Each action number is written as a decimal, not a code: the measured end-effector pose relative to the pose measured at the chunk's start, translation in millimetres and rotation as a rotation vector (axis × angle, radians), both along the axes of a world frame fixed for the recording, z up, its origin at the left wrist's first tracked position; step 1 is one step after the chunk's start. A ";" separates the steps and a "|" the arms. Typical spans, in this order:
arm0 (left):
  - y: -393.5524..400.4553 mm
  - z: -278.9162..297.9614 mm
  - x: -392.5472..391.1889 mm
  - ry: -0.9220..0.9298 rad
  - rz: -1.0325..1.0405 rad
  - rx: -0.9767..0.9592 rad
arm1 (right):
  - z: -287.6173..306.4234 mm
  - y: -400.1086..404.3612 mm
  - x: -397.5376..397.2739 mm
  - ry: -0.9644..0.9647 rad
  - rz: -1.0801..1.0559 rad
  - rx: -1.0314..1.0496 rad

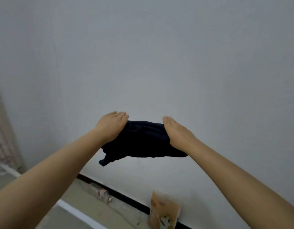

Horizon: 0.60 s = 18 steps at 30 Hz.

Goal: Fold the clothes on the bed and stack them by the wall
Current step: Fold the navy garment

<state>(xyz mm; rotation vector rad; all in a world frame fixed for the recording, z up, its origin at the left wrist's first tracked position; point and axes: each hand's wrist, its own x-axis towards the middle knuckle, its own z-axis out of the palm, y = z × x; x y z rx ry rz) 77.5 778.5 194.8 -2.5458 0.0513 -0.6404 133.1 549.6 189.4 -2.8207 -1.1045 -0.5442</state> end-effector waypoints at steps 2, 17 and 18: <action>33.2 -4.5 28.9 -0.003 0.095 0.005 | -6.4 37.5 43.7 -0.004 0.073 -0.001; 298.2 -55.7 203.5 0.114 0.580 -0.149 | -37.9 365.0 308.5 0.088 0.515 -0.154; 310.8 -62.6 205.8 0.101 0.623 -0.175 | -43.4 385.3 316.2 0.071 0.549 -0.154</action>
